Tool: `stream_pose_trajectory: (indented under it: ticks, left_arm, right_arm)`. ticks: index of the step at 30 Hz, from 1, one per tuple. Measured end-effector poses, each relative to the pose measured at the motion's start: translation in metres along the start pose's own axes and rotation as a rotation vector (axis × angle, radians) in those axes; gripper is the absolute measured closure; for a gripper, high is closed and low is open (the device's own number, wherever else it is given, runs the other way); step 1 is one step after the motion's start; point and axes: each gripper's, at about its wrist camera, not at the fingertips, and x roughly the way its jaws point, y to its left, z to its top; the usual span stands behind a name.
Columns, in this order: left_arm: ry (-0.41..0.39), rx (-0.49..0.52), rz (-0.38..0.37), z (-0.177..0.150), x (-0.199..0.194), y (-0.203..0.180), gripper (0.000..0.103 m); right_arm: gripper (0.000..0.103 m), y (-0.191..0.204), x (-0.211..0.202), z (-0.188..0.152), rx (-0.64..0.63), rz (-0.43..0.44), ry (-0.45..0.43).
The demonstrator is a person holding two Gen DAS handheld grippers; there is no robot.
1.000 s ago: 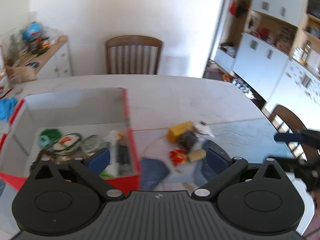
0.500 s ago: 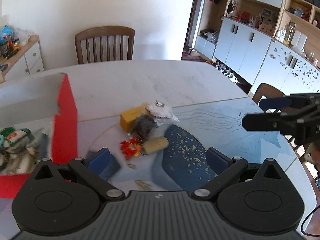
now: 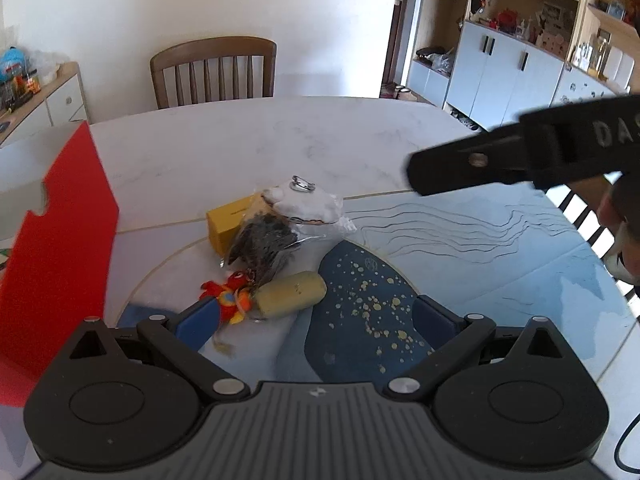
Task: Organize objects
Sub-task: 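Grasp the beige soap bar with the left tool while the right grasps the white cloth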
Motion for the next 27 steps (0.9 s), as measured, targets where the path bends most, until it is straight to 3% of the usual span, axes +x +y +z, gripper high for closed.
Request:
stream_pose_trajectory:
  ticks: [7,14,21,27]
  left_arm:
    - [0.004,0.022,0.049,0.000,0.024,-0.013,0.002]
    - [0.032,-0.005,0.103,0.003,0.040,-0.012,0.022]
    - [0.028,-0.004,0.133,0.005,0.042,-0.013,0.024]
    - [0.035,0.015,0.159,0.001,0.041,-0.017,0.042]
  right_arm:
    - [0.018,-0.006,0.024,0.014,0.013,0.052,0.030]
    - [0.023,-0.001,0.045,0.028,0.027,0.102,0.039]
    - [0.031,0.007,0.069,0.033,0.037,0.127,0.077]
    - [0.042,0.001,0.086,0.028,0.115,0.145,0.125]
